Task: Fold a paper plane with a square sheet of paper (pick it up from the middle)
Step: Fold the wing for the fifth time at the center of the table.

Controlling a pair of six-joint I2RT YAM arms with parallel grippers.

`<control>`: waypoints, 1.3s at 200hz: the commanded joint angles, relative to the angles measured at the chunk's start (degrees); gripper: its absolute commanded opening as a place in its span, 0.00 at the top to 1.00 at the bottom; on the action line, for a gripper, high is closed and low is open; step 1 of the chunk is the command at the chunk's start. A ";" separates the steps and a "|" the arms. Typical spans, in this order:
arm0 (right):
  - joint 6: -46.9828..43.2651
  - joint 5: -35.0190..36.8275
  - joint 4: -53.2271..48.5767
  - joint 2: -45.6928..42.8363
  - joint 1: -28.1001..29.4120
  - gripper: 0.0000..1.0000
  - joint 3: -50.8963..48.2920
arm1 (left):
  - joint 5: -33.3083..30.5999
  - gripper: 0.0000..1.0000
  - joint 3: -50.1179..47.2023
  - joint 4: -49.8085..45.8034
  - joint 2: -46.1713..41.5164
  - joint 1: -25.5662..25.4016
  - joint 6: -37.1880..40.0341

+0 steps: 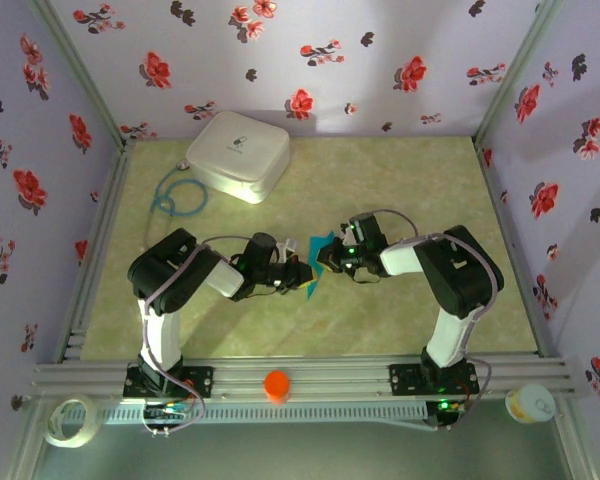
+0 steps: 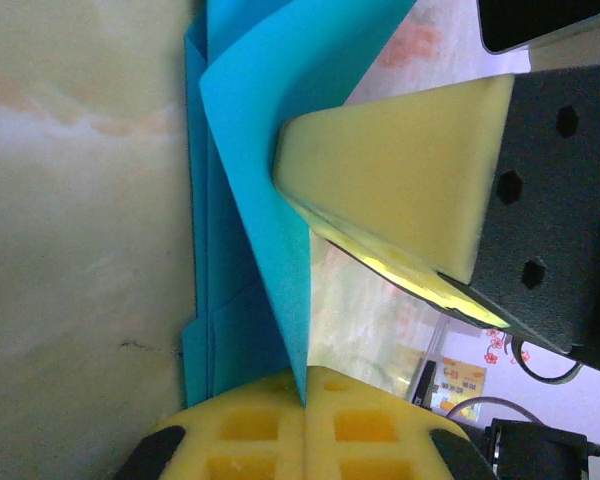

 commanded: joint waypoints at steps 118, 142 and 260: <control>-1.11 2.65 -2.86 1.65 -0.45 0.90 -0.72 | -1.50 0.75 2.78 -27.30 -4.41 -0.85 11.37; -1.19 2.73 -3.04 1.57 -0.50 0.90 -0.69 | -1.39 0.75 3.89 -29.81 -4.43 -1.02 12.76; -1.40 2.99 -3.45 1.77 -0.41 0.90 -0.81 | -1.58 0.93 3.91 -33.26 -4.28 -1.37 14.12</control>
